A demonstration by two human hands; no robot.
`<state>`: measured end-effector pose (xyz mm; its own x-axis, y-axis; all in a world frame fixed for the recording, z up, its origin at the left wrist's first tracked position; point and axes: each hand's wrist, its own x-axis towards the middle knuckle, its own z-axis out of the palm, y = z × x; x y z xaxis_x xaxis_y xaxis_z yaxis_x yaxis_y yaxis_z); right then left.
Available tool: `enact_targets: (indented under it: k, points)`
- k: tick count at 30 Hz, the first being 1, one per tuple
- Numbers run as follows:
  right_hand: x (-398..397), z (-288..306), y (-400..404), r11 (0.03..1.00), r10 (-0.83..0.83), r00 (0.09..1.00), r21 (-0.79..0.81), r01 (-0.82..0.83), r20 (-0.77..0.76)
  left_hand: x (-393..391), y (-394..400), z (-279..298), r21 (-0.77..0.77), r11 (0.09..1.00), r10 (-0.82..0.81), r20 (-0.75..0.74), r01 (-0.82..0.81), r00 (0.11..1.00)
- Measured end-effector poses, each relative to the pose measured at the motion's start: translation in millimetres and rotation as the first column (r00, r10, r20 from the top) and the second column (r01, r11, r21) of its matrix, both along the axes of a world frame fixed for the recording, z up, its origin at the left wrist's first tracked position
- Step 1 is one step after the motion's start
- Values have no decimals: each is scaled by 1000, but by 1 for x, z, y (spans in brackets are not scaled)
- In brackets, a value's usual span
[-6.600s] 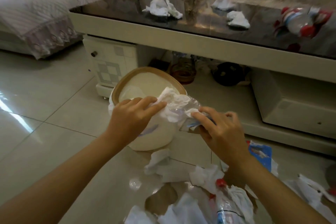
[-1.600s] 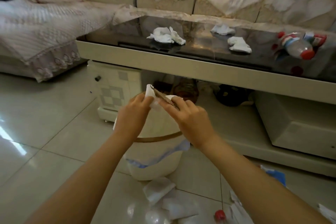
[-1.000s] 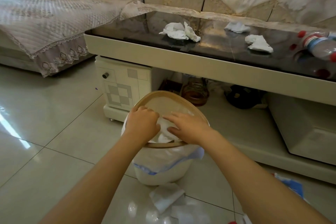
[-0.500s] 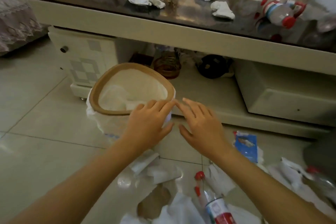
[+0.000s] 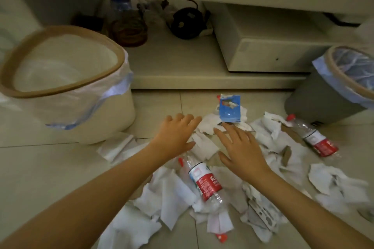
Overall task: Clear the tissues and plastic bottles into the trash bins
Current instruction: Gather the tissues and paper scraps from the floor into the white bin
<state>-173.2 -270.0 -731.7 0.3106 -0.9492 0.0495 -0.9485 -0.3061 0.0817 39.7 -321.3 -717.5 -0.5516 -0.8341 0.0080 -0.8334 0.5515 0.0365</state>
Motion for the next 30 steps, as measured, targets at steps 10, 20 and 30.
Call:
enact_targets:
  k: [10, 20, 30]
  points:
    - [-44, -53, -34, 969, -227, 974, 109, 223, 19, -54, -44, -59, 186, 982, -64, 132, 38, 989]
    - [-69, -94, -90, 939, -323, 943, 148, 309, 79, -109, -88, -123, 432, 898, 38, 110, -82, 993]
    - [-93, -116, -137, 936, -333, 925, 185, 300, 185, -131, -125, -143, 298, 954, -44, 178, -12, 983]
